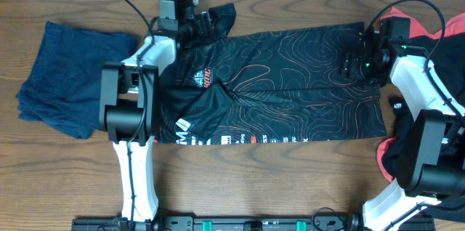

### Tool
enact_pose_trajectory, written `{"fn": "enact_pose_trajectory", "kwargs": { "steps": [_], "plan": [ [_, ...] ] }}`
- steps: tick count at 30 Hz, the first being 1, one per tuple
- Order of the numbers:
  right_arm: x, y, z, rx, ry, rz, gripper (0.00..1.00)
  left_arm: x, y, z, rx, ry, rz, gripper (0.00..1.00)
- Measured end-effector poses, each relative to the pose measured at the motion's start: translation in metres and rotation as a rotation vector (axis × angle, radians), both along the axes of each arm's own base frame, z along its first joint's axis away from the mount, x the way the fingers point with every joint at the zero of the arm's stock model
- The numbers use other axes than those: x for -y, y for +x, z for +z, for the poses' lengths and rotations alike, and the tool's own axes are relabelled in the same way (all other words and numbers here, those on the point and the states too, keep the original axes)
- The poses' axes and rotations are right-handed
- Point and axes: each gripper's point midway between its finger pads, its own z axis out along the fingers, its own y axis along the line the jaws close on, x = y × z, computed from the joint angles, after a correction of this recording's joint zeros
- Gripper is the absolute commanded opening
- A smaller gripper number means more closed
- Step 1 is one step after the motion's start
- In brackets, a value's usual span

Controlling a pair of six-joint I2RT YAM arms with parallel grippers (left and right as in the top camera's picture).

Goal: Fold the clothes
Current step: 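Grasp the shirt's top-left and top-right corners with left and right grippers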

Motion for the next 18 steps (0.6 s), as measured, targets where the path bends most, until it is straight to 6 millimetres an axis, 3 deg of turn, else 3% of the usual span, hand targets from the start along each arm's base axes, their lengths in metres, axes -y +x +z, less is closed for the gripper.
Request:
{"fn": "enact_pose_trajectory", "kwargs": {
  "steps": [7, 12, 18],
  "plan": [
    [-0.001, -0.003, -0.001, -0.011, 0.001, 0.000, 0.72, 0.014, 0.003, -0.011, 0.026, 0.045, 0.007, 0.63],
    [-0.001, -0.004, -0.002, -0.019, 0.002, 0.001, 0.72, 0.007, 0.009, -0.017, 0.041, 0.079, 0.044, 0.64],
    [-0.005, -0.004, -0.002, -0.021, 0.001, 0.011, 0.72, -0.003, 0.022, -0.006, 0.110, 0.101, 0.094, 0.64]
  ]
}}
